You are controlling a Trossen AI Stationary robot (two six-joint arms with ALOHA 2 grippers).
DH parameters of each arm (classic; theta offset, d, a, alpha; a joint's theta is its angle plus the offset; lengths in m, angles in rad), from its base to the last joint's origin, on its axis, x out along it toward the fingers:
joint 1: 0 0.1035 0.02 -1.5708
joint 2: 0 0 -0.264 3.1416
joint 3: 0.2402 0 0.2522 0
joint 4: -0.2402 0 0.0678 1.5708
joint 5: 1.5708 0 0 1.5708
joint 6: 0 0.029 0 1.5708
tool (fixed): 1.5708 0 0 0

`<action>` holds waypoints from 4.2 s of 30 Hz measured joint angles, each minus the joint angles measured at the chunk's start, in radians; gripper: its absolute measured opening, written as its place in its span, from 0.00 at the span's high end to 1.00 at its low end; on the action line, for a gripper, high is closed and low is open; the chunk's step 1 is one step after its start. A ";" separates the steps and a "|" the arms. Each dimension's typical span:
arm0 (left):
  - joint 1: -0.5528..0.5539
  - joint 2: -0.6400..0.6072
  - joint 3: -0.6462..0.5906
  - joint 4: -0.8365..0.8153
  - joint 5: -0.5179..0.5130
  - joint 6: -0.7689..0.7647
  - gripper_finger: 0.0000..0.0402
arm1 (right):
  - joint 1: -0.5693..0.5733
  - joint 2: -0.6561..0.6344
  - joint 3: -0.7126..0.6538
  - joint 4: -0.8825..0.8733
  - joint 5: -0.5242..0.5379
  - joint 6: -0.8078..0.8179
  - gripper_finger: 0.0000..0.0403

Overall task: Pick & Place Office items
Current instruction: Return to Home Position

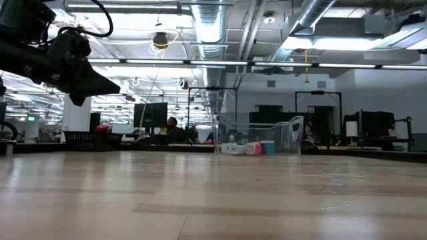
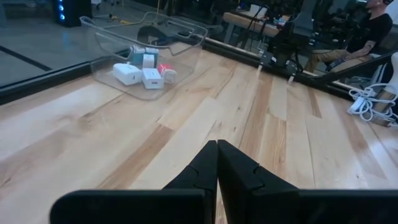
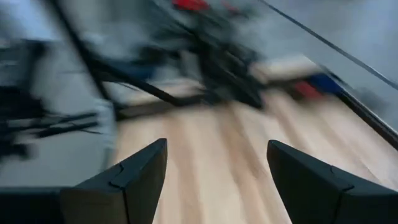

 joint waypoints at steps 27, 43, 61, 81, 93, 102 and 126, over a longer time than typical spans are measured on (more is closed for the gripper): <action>0.000 0.000 0.000 0.005 0.002 0.001 0.99 | -0.238 -0.731 -0.784 0.675 -0.267 -0.417 0.34; 0.000 0.000 0.000 0.004 0.002 0.000 0.99 | -0.241 -1.313 -1.259 0.567 -0.449 -0.243 0.34; 0.000 0.006 -0.001 0.012 0.002 0.001 0.99 | -0.368 -1.350 -1.448 0.670 -0.609 -0.348 0.34; 0.000 0.007 -0.001 0.018 0.002 0.000 0.99 | -0.447 -1.307 -1.449 0.541 -0.529 -0.287 0.34; 0.000 0.007 -0.001 0.019 0.002 0.001 0.99 | -0.447 -1.307 -1.450 0.541 -0.529 -0.280 0.34; 0.000 0.007 -0.001 0.019 0.002 0.001 0.99 | -0.447 -1.306 -1.450 0.541 -0.529 -0.279 0.34; 0.000 0.007 -0.001 0.019 0.002 0.001 0.99 | -0.447 -1.306 -1.450 0.541 -0.529 -0.279 0.34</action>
